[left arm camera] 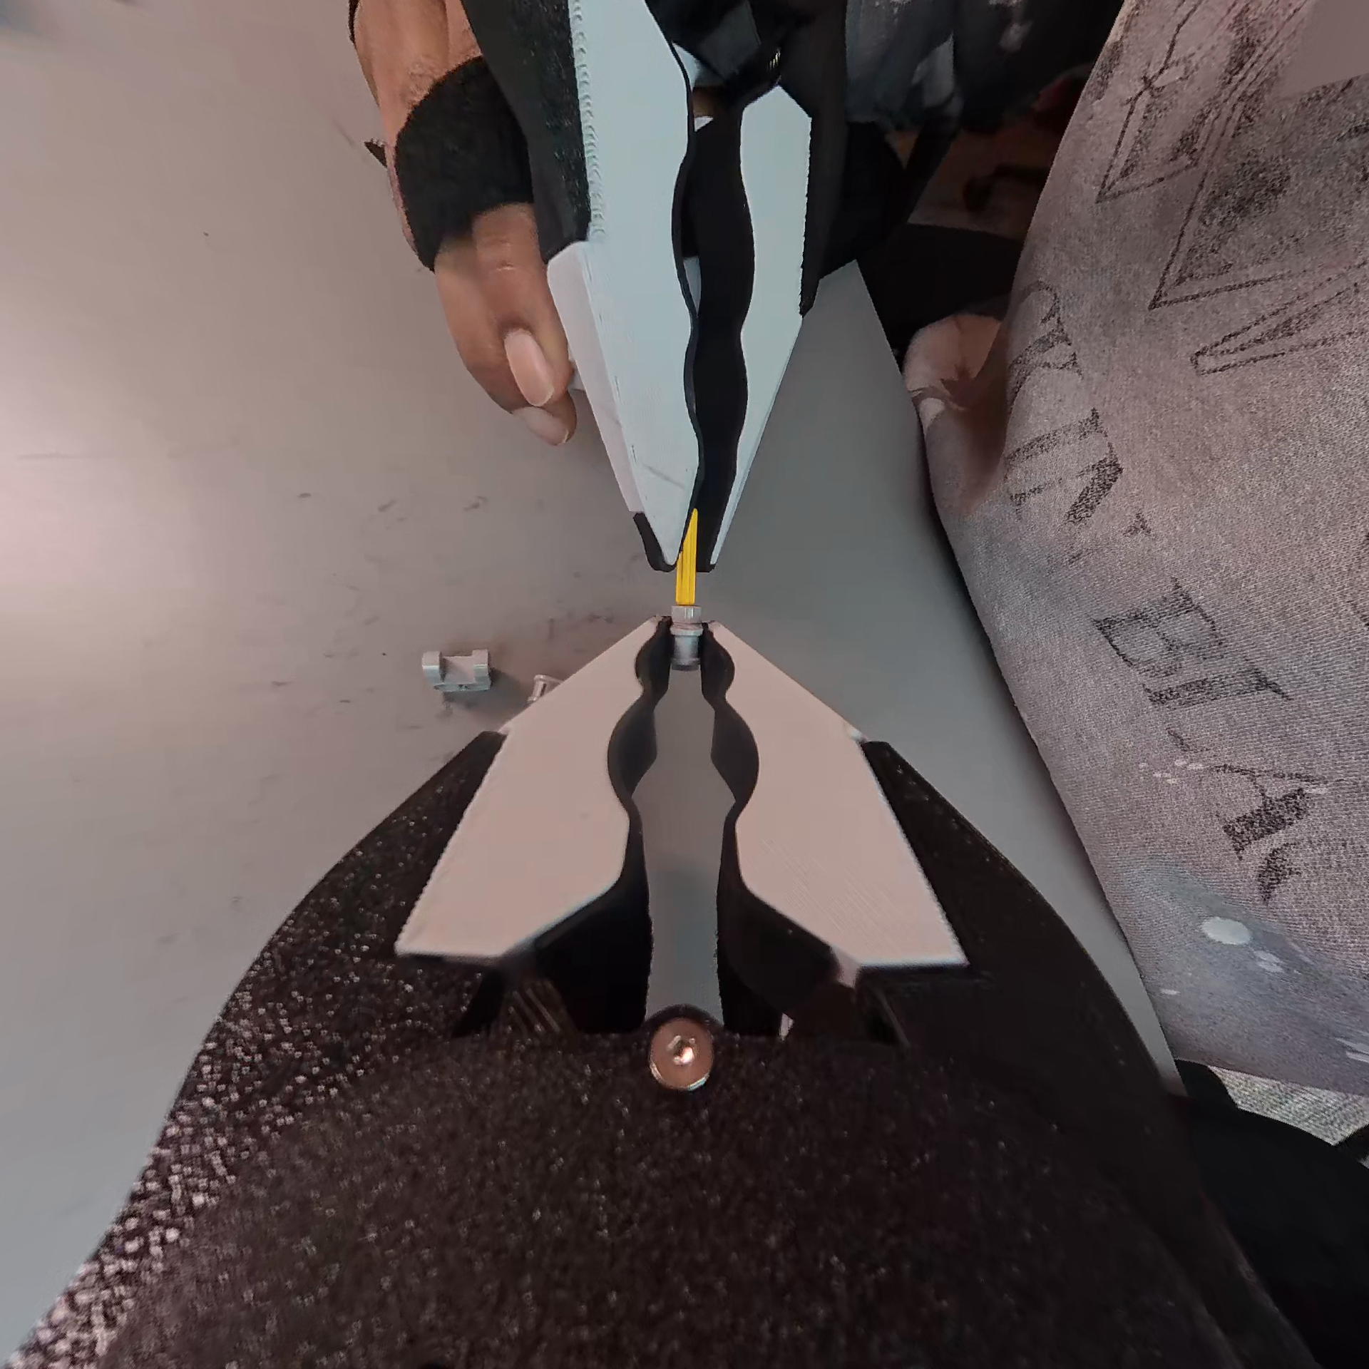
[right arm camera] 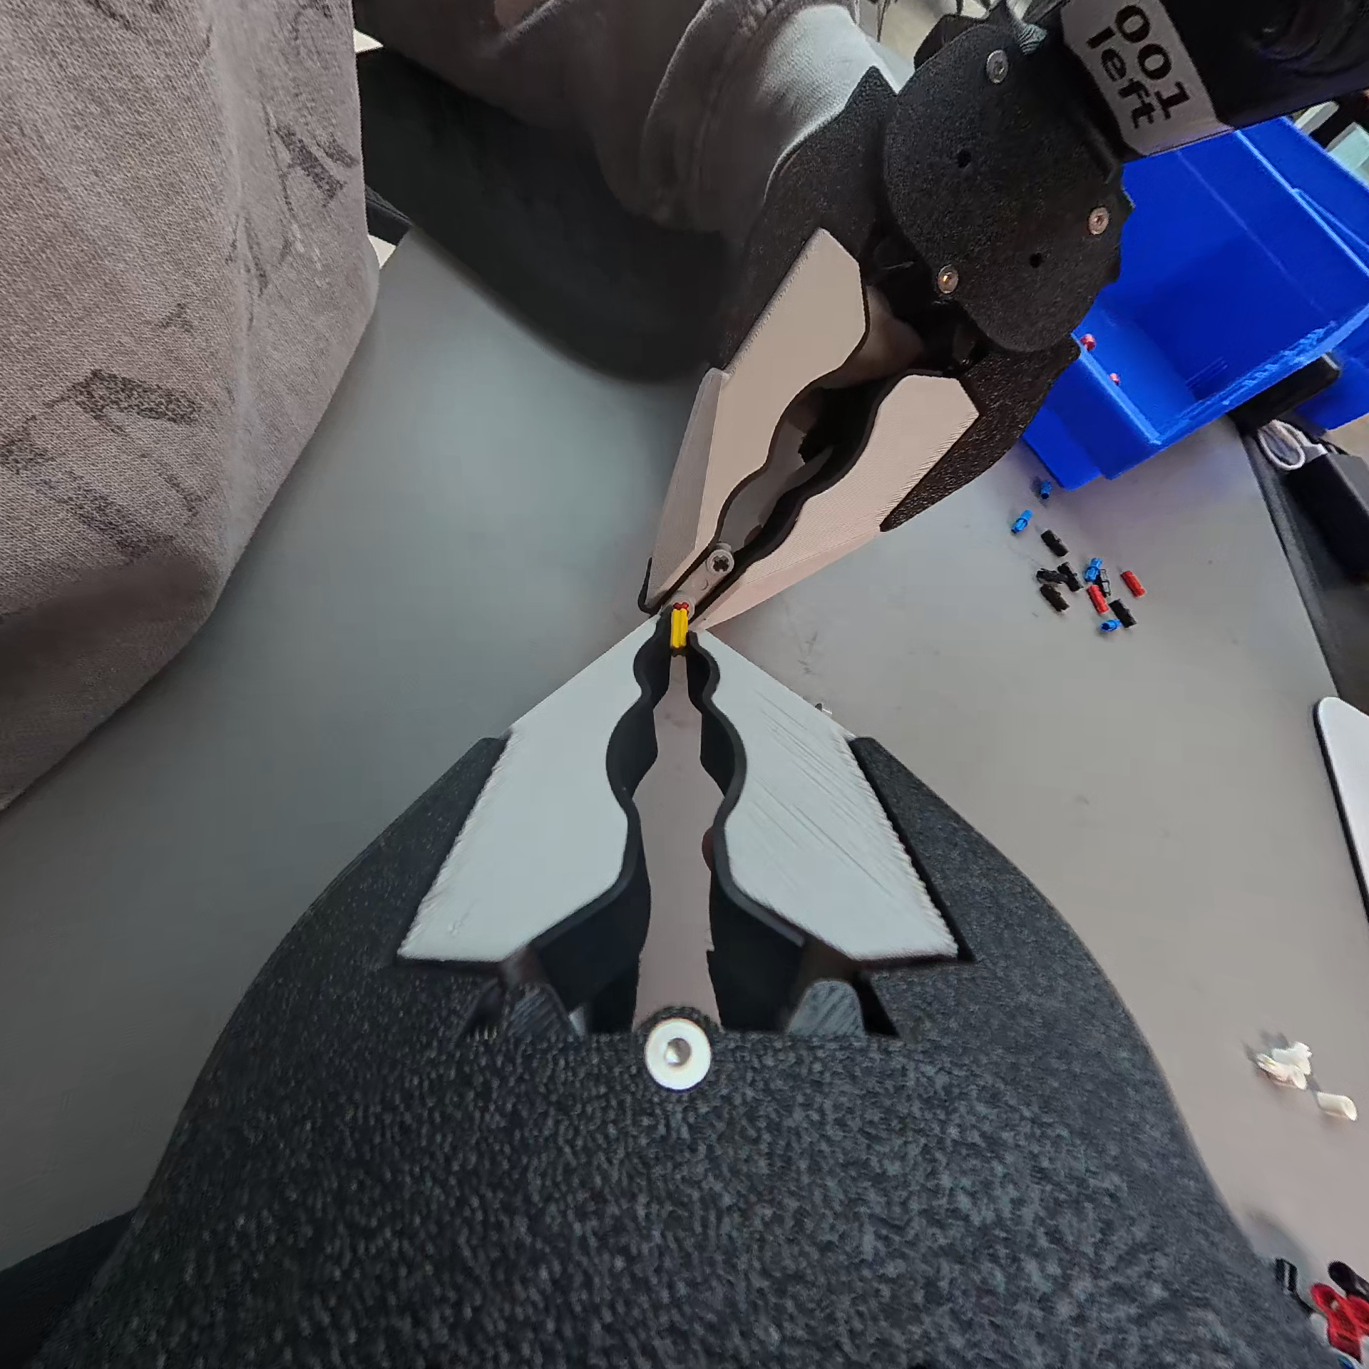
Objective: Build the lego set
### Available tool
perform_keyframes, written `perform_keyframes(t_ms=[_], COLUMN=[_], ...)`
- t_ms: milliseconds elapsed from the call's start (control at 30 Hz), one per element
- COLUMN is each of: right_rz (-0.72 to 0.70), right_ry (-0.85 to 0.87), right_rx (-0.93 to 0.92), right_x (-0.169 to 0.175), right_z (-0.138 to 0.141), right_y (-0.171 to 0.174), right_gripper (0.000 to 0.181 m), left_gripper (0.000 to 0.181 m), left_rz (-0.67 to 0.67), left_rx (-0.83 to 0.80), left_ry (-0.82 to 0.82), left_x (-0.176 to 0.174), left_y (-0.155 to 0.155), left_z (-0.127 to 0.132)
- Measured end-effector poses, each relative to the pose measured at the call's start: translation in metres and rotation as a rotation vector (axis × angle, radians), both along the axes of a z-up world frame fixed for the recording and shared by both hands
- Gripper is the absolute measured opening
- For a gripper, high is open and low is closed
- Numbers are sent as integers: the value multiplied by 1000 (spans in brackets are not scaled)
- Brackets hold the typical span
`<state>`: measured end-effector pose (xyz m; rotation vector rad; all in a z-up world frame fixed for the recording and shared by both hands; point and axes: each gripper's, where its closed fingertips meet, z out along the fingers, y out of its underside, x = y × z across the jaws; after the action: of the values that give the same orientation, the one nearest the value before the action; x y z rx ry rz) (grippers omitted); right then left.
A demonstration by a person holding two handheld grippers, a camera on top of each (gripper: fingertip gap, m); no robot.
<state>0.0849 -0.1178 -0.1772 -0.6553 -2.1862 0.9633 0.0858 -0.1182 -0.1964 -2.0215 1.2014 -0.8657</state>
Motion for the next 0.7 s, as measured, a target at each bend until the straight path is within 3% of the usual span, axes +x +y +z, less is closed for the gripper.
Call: perform_keyframes(t_ms=[700], right_rz=[50], right_ry=[14], right_rx=[92], right_x=[0], right_z=[-10], right_y=[-11], right_gripper=[0], left_gripper=[4], left_rz=[-75], left_rx=[-38], left_ry=[61], left_x=[4], left_y=[-13], left_z=[-7])
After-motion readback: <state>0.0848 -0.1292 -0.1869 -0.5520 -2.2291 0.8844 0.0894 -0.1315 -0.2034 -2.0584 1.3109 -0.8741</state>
